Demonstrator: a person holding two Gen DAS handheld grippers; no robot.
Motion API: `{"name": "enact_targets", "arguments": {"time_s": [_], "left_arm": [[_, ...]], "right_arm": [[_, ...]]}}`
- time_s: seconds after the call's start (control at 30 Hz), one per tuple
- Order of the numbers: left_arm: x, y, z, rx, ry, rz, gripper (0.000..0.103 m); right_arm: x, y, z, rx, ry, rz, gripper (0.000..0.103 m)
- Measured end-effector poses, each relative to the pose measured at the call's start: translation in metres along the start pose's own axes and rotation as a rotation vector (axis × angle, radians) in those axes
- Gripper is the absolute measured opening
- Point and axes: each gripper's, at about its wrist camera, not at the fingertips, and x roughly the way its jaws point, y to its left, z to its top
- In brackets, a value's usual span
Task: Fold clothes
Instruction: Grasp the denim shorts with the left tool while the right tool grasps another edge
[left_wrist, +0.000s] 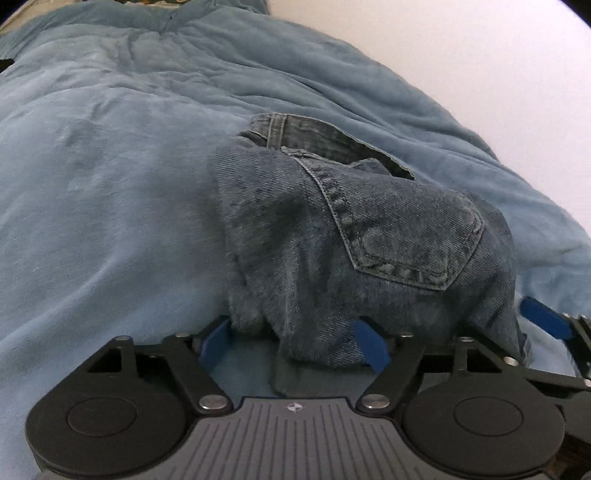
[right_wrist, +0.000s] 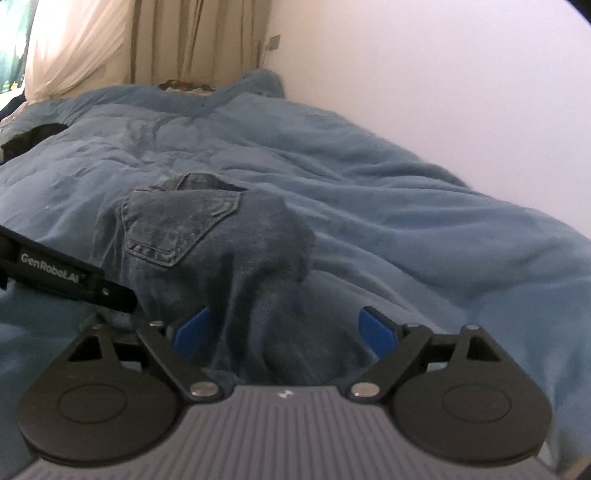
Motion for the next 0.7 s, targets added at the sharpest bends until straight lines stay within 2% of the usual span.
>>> {"name": "enact_targets", "arguments": {"time_s": [0.03,0.07,0.1,0.13,0.17,0.2,0.27,0.43,0.57,0.7], "left_arm": [[0.002,-0.001,0.001,0.002,0.001,0.000,0.073],[0.004,-0.004,0.003,0.008,-0.001,0.003,0.073],[0.005,-0.006,0.004,0.013,-0.005,0.009,0.063],[0.005,-0.008,0.005,0.018,-0.008,0.016,0.041],[0.005,-0.010,0.006,0.021,-0.012,0.020,0.029],[0.002,-0.010,0.007,0.015,-0.017,0.017,0.021],[0.003,-0.013,0.013,0.001,-0.038,0.019,0.015],[-0.047,-0.003,0.014,-0.042,-0.105,-0.003,0.011],[-0.108,0.008,0.014,-0.055,-0.175,-0.027,0.010],[-0.178,0.027,0.011,-0.089,-0.241,-0.060,0.009]], "right_arm": [[0.006,0.002,0.002,0.007,0.008,0.005,0.079],[0.011,0.005,0.003,0.017,0.016,0.011,0.066],[0.016,0.007,0.005,0.026,0.027,0.022,0.042],[0.018,0.011,0.007,0.034,0.037,0.027,0.032],[0.018,0.014,0.009,0.037,0.039,0.025,0.024],[0.016,0.019,0.010,0.033,0.034,0.019,0.018],[0.005,0.028,0.014,0.017,0.016,0.007,0.014],[-0.045,0.042,0.031,0.016,-0.048,0.037,0.010],[-0.090,0.056,0.054,0.033,-0.071,0.085,0.009],[-0.148,0.078,0.083,0.014,-0.134,0.137,0.008]]}}
